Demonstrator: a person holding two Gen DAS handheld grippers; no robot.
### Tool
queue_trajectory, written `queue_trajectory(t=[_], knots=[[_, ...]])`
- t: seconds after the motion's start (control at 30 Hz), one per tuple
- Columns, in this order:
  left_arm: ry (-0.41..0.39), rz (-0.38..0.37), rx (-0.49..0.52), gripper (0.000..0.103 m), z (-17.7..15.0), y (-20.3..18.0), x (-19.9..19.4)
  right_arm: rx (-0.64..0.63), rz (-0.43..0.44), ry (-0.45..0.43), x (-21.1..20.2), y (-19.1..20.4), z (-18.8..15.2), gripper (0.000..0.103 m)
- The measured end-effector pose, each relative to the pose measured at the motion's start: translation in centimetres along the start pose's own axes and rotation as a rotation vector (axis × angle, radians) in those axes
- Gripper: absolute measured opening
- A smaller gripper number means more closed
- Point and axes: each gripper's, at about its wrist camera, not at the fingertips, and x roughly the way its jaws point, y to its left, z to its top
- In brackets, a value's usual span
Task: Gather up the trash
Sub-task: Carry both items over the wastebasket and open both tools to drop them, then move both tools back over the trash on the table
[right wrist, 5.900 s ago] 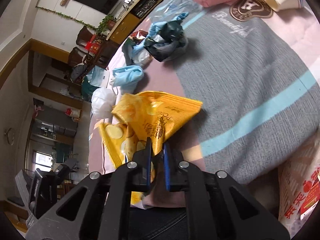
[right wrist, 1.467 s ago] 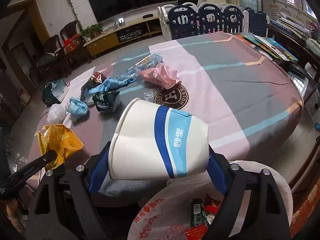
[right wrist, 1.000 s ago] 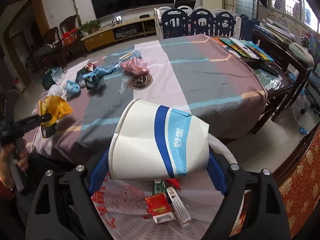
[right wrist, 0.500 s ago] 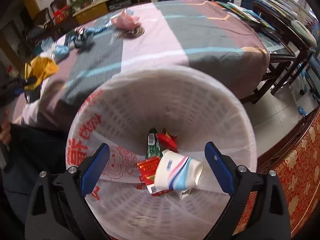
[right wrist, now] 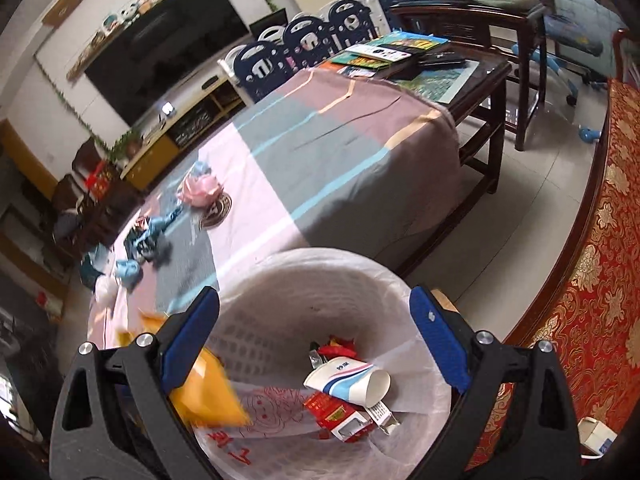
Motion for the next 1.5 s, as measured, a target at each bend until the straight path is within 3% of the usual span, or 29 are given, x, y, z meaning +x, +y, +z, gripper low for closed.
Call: queue_trajectory(t=[0.13,0.23,0.37,0.43,0.53,0.67,0.87,0.97,1.17,1.5], knots=[[0.101,0.050,0.134,0.086,-1.3,-3.0,3.2,0.012,0.008,0.011,0.4,0.2,0.0,0.094],[0.056,0.116,0.146,0.093,-1.4,-3.0,2.6,0.010,0.022,0.031,0.8,0.7,-0.3,0.094],[-0.013,0.133,0.016,0.097,-0.7,-0.2,0.8,-0.013,0.042,0.049,1.3,2.4,-0.6,0.094],[-0.054,0.188,-0.051,0.097,-0.1,1.7,-0.8,-0.030,0.046,0.048,1.3,3.2,-0.6,0.094],[-0.166,0.329,-0.145,0.097,0.7,5.0,-4.5,-0.073,0.034,0.046,1.5,4.6,-0.7,0.094],[-0.283,0.581,-0.320,0.097,0.7,10.9,-9.9,-0.097,0.038,0.075,2.5,6.1,-1.2,0.094],[-0.356,0.771,-0.522,0.098,-1.6,16.9,-14.0,-0.156,0.071,0.128,4.7,10.2,-2.2,0.094],[-0.330,0.709,-0.616,0.098,-2.7,19.2,-14.2,-0.193,0.091,0.151,5.8,12.7,-2.8,0.094],[-0.334,0.737,-0.722,0.098,-3.7,20.6,-14.3,-0.251,0.119,0.186,7.4,17.1,-4.1,0.094],[-0.373,0.709,-0.760,0.098,-4.7,20.9,-14.6,-0.317,0.132,0.247,9.3,21.6,-6.4,0.094]])
